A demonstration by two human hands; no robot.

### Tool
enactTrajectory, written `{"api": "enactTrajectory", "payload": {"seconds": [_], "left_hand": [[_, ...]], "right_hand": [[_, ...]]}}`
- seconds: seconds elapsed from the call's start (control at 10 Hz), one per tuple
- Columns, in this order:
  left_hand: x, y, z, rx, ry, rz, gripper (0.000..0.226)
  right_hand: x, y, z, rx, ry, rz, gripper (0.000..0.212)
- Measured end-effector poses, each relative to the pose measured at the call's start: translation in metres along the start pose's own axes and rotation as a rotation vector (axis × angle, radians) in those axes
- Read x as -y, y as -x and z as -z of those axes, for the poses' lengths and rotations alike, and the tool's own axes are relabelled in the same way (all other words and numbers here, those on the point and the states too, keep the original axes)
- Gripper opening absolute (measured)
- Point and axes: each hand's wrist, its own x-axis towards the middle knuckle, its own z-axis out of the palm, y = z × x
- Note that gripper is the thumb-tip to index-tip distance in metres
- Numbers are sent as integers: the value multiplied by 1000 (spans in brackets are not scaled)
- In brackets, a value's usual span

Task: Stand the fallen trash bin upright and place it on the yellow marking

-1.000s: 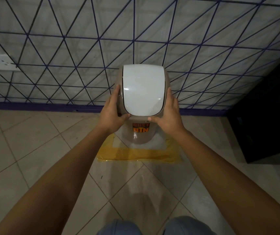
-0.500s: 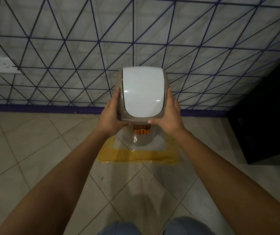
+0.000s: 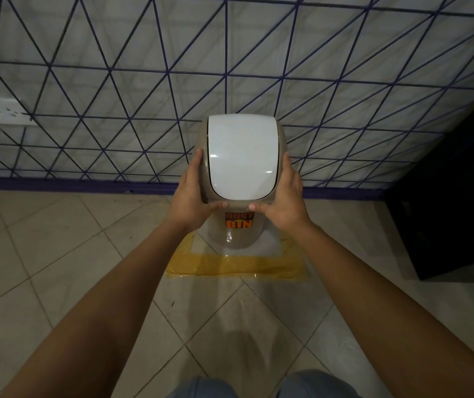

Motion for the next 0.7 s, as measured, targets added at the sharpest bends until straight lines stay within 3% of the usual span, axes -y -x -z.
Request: {"api": "enactTrajectory", "payload": {"seconds": [0.3,0.7], "left_hand": [[-10,5,-1,-57,-55,14,112],[-48,29,18,-146,-148,-72,70]], "right_hand": [[6,2,10,29,43,0,128],[45,15,40,-31,194,124,97]]}}
